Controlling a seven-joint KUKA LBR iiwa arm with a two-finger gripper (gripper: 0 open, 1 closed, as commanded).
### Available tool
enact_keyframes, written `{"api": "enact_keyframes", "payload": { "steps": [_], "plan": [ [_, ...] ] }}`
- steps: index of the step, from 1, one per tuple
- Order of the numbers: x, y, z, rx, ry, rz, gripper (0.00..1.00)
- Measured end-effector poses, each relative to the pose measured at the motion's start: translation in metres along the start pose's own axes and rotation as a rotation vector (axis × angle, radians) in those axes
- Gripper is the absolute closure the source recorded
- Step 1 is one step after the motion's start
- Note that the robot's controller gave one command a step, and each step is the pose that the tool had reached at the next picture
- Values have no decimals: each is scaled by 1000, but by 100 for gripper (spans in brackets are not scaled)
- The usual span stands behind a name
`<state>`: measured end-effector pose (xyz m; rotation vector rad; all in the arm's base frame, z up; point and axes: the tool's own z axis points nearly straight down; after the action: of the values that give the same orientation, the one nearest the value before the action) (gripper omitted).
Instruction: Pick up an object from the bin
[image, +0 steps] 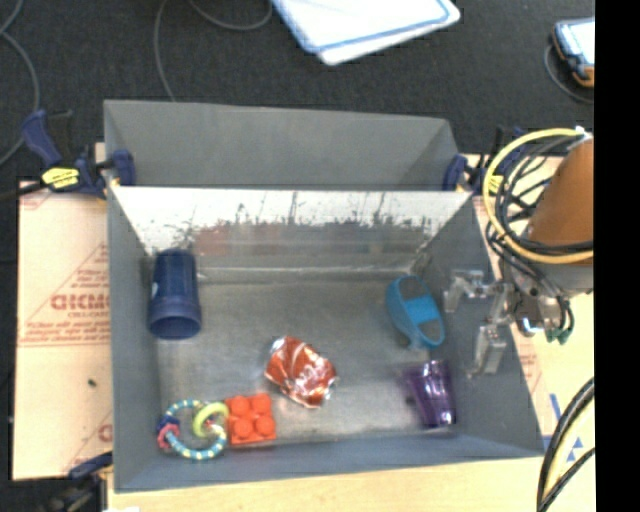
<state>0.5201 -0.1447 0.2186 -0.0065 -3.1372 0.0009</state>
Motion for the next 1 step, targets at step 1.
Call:
{"api": "enact_keyframes", "payload": {
  "steps": [1],
  "plan": [
    [-2, 1, -5, 2, -8, -5, 0]
  ]
}}
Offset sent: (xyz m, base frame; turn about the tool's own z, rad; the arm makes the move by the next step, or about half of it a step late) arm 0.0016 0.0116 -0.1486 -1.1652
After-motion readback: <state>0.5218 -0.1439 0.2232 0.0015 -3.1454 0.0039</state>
